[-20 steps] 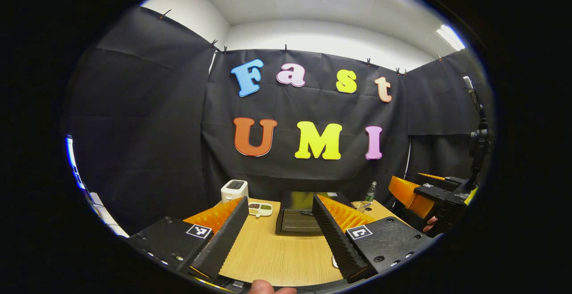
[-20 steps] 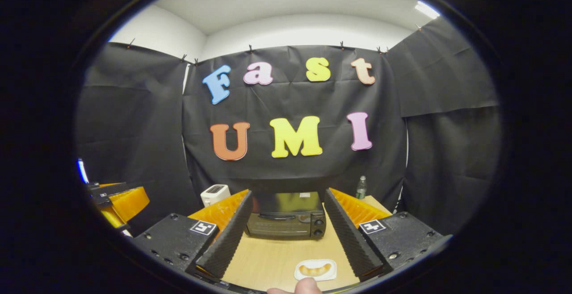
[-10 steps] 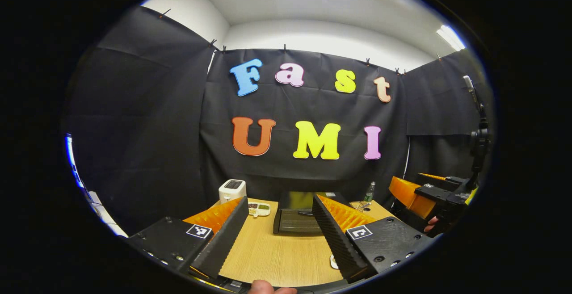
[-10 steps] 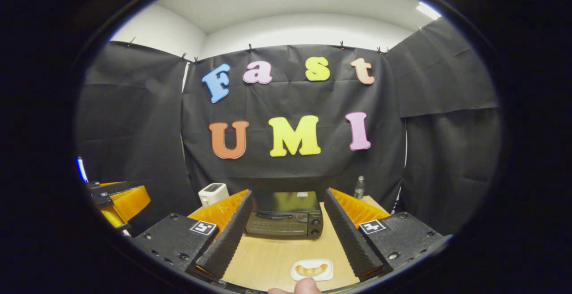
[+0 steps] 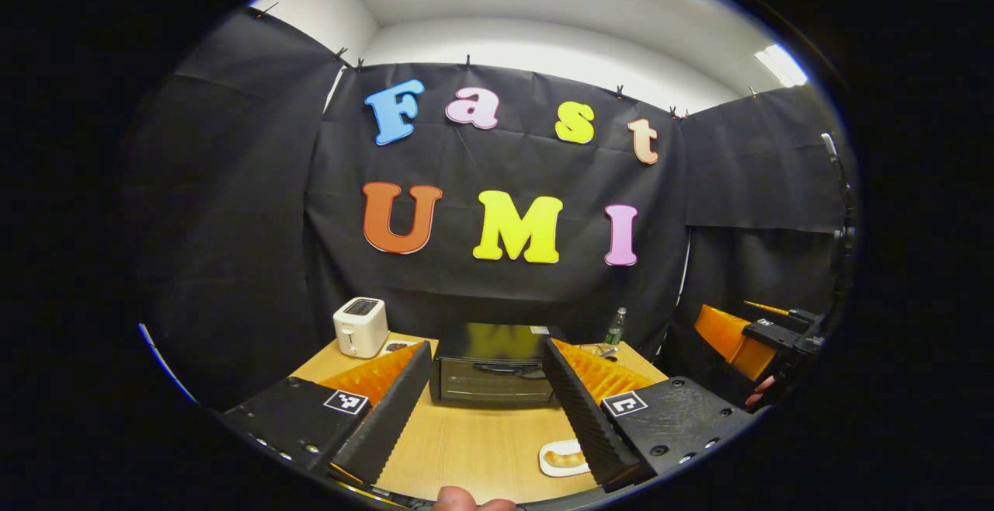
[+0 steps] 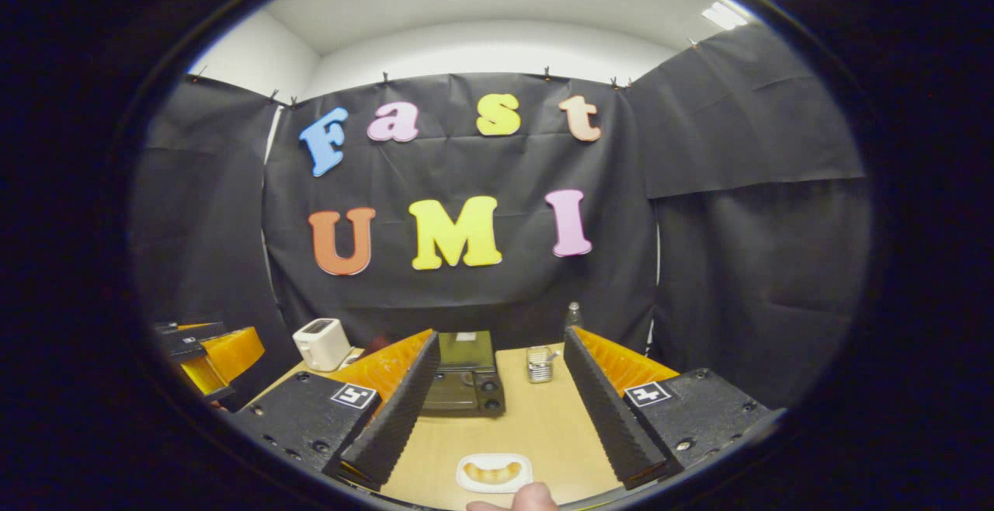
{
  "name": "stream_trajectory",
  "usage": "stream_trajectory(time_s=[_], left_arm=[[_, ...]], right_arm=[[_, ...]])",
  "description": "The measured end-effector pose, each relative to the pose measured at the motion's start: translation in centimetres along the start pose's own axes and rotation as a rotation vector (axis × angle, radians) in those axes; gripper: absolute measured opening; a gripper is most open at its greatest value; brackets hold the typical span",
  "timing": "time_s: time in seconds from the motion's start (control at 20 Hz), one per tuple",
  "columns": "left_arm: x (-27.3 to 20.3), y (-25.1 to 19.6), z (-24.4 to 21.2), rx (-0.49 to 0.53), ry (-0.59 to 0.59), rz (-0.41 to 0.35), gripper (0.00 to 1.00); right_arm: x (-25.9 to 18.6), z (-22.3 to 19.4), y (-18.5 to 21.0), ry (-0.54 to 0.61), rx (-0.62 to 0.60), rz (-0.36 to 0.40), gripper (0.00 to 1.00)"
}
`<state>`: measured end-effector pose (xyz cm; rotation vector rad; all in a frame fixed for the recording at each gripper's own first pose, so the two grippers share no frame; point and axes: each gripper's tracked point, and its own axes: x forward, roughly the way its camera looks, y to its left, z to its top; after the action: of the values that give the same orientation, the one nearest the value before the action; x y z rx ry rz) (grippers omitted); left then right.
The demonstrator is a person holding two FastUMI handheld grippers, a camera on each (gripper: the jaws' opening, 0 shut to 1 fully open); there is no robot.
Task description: Open the electric oven with the left hand, put the food in, and close the electric oven.
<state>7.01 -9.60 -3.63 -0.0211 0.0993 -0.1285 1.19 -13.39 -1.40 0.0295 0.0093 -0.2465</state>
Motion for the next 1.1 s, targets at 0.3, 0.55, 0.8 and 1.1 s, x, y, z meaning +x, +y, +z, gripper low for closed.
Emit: stream_trajectory(time_s=[0.3, 0.55, 0.8, 1.1], left_arm=[[7.4, -3.2, -1.7, 0.01, 0.08, -0.056, 0.94], [14.0, -3.2, -5.0, 0.051, 0.136, -0.058, 0.94], [21.1, -2.9, -9.7, 0.054, 0.221, -0.034, 0.94], [26.3, -1.9, -15.4, 0.04, 0.334, -0.006, 0.94]], right_arm=[[2.5, -2.7, -7.0, 0.046, 0.043, -0.126, 0.98], [4.4, -4.8, -10.1, 0.098, 0.043, -0.174, 0.96], [5.9, -6.1, -11.5, 0.147, 0.015, -0.185, 0.96], [7.7, -6.4, -12.5, 0.176, -0.002, -0.205, 0.96]])
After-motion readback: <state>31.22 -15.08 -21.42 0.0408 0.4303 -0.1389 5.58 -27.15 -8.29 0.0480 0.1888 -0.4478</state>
